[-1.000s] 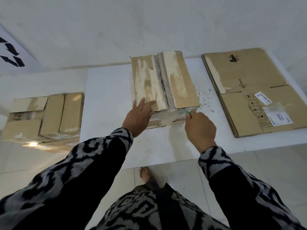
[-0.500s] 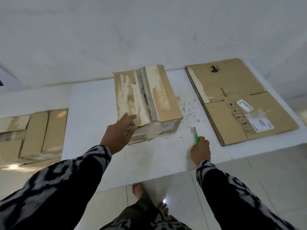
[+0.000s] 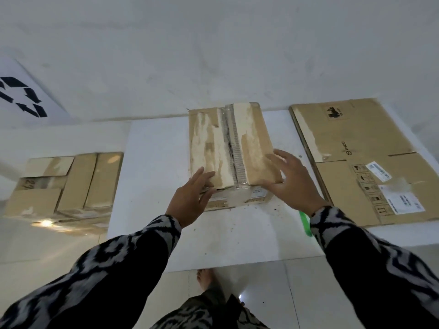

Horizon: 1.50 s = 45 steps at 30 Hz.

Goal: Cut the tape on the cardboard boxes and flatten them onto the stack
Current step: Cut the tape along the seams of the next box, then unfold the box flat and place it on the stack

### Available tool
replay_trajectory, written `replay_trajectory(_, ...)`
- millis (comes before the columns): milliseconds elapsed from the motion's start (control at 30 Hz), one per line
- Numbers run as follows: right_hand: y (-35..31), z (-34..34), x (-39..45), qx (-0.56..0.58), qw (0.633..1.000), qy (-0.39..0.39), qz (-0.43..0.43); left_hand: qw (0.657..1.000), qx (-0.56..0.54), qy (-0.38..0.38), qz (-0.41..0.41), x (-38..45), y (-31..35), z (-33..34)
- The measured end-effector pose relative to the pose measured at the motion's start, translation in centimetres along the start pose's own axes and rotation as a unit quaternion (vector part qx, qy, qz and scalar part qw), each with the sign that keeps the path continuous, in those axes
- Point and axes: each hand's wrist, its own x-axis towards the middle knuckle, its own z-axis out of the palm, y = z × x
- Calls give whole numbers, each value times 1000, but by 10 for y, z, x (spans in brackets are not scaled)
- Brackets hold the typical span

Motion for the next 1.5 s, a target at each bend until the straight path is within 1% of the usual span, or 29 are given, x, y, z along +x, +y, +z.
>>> replay_trajectory(33, -2, -5, 7, -60, 995, -76, -13, 1000, -2, 3, -1, 0, -1, 1)
replay_trajectory(67, -3, -7, 11, -97, 987, -128, -18, 1000, -5, 4, 2, -1, -1, 0)
replay_trajectory(100, -3, -8, 14, -96, 983, -154, -12, 1000, -12, 2, 7, -1, -2, -1)
replay_trajectory(133, -2, -7, 15, -77, 985, -156, -3, 1000, -21, -2, 13, -1, -3, -2)
replay_trajectory(200, 2, -5, 15, -52, 989, -138, -1, 999, -19, -5, 26, -4, -2, -4)
replay_trajectory(267, 4, -1, 12, -24, 992, -122, 10, 1000, -15, 11, 5, -10, -3, -5)
replay_trajectory(300, 4, 2, 9, 9, 993, -112, 20, 999, -39, 23, -24, -13, -4, -5)
replay_trajectory(333, 4, 6, 5, 47, 994, -97, 34, 993, -89, 37, -70, -15, -1, -6)
replay_trajectory(367, 3, 12, 0, 83, 992, -75, 52, 978, -155, 50, -129, -16, 4, -7)
replay_trajectory(433, -2, 24, -12, 138, 985, -28, 95, 943, -236, 37, -233, -12, 14, -7)
replay_trajectory(467, -6, 29, -17, 162, 981, -10, 109, 938, -234, 20, -253, -9, 19, -7)
replay_trajectory(500, -9, 34, -21, 187, 975, 6, 119, 938, -232, 20, -255, -7, 24, -8)
replay_trajectory(633, -26, 42, -27, 285, 945, 71, 140, 949, -197, 134, -206, -1, 50, -39)
replay_trajectory(700, -31, 52, -27, 310, 934, 99, 144, 962, -149, 151, -170, 3, 59, -56)
replay_trajectory(767, -33, 63, -28, 317, 930, 111, 149, 971, -118, 150, -147, 6, 66, -67)
replay_trajectory(867, -43, 69, -30, 331, 921, 130, 161, 976, -93, 139, -142, 6, 69, -72)
replay_trajectory(1000, -41, 67, -33, 331, 922, 118, 163, 978, -77, 121, -152, 7, 67, -71)
replay_trajectory(1067, -33, 63, -33, 310, 931, 114, 154, 979, -73, 92, -168, 3, 56, -69)
replay_trajectory(1167, -26, 52, -37, 246, 957, 102, 113, 976, -95, 62, -185, -9, 38, -67)
replay_trajectory(1233, -24, 51, -39, 207, 970, 81, 97, 977, -94, 48, -187, -13, 36, -65)
replay_trajectory(1300, -26, 52, -40, 163, 980, 79, 86, 978, -77, 26, -191, -13, 41, -62)
replay_trajectory(1367, -33, 51, -36, 103, 988, 93, 68, 976, -59, 10, -209, -12, 42, -57)
replay_trajectory(1400, -37, 50, -34, 87, 988, 110, 61, 971, -59, 2, -231, -12, 40, -55)
replay_trajectory(1433, -37, 51, -32, 98, 983, 135, 79, 963, -65, -8, -262, -15, 36, -53)
replay_trajectory(1500, -31, 56, -25, 185, 949, 198, 163, 947, -81, -29, -310, -21, 28, -49)
